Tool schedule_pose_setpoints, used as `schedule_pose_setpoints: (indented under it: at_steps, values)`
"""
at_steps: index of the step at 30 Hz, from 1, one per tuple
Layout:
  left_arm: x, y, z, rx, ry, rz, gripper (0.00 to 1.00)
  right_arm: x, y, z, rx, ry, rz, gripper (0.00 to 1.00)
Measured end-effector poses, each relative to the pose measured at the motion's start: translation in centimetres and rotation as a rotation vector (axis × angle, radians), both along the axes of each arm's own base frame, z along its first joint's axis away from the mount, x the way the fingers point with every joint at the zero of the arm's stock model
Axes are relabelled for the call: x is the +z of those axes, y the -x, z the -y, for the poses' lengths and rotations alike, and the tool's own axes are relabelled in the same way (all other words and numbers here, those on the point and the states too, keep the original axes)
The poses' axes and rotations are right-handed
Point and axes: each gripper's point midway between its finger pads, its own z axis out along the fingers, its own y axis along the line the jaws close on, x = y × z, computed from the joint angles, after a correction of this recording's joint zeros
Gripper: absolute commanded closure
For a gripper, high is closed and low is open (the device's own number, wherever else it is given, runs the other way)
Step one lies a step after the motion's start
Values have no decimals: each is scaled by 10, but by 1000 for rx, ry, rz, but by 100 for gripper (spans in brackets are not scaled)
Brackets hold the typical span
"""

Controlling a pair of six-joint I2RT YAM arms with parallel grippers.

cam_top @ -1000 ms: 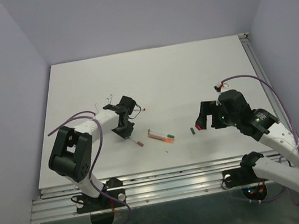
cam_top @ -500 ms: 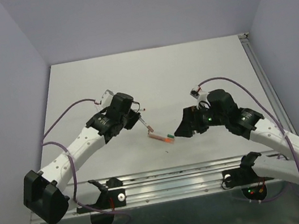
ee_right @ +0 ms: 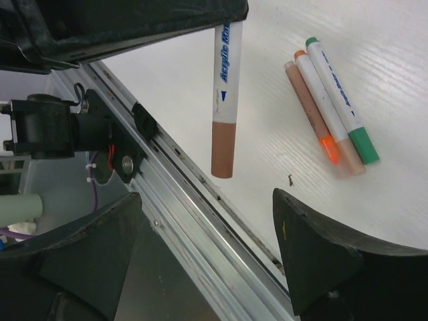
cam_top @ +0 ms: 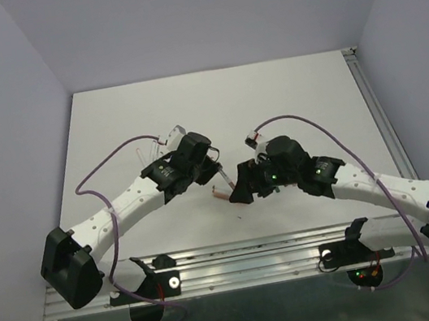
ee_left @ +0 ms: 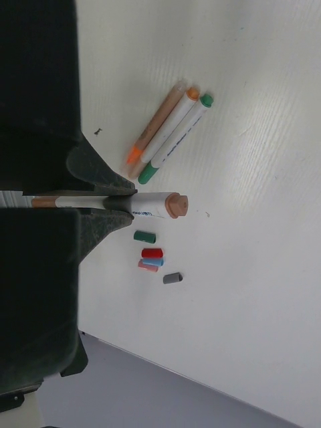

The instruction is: Open the pen caps

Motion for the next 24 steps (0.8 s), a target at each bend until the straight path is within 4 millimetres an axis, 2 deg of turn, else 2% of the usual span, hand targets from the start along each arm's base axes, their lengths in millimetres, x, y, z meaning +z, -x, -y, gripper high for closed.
schedule_pose_setpoints:
  at_steps: [4, 11, 18, 19, 22, 24]
  values:
    - [1, 1, 3, -5, 11, 0, 100, 5, -6, -6, -8, -24, 30, 36]
    - [10, 3, 5, -8, 37, 14, 100, 5, -14, -10, -28, -33, 45, 44]
    - [12, 6, 10, -30, 55, 9, 100, 1, -17, -10, -48, -25, 40, 67]
    - [12, 7, 10, -33, 56, 8, 100, 2, -18, -11, -52, -27, 43, 75]
    - [13, 8, 13, -41, 64, 10, 100, 2, -21, -10, -63, -27, 48, 88]
    - [15, 7, 14, -45, 68, 18, 100, 2, -22, -10, -73, -24, 46, 92]
